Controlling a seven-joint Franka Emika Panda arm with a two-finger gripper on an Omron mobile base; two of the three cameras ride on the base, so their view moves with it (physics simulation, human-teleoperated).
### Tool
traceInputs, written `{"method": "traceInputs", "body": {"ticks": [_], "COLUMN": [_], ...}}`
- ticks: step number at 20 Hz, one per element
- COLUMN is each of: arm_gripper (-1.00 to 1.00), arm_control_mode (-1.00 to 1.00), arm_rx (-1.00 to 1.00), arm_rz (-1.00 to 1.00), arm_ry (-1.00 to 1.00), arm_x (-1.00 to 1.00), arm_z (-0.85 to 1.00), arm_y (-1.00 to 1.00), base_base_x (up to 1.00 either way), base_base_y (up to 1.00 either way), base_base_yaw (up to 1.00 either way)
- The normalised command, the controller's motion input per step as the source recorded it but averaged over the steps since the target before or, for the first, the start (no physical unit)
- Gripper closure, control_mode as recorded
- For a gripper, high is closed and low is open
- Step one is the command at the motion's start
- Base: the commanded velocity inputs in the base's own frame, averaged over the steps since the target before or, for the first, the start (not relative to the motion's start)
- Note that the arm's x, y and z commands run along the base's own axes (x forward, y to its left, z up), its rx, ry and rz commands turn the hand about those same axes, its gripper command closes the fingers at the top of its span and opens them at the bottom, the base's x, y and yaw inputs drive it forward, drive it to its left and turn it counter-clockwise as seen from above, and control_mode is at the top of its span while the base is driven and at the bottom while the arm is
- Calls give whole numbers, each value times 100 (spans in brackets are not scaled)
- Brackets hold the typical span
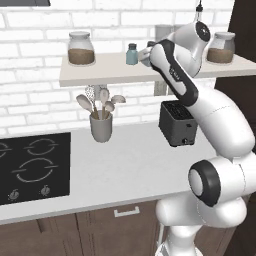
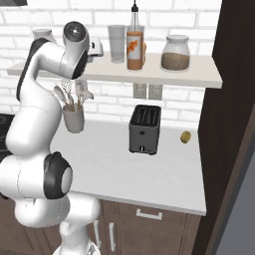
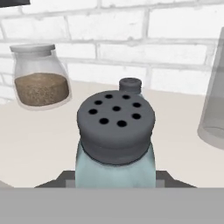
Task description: Put the shaker and condiment bottle from the counter next to their counterparts in the cabinet.
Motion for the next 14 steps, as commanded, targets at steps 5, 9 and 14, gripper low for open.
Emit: {"method": "traceInputs", "body": {"ticks": [5, 9, 14], "arm_gripper": [100, 100, 100], "arm_control_mode": [-100, -100, -100], "arm_rx": [0, 0, 0], "arm_rz": [0, 1, 1], "arm_ry": [0, 0, 0], "arm_x": [34, 28, 21], "arm_z": [-9, -3, -12], "arm_y": [0, 1, 3], "base_base_x": [0, 0, 0], "base_base_y": [0, 0, 0], "base_base_yaw": [0, 0, 0]}}
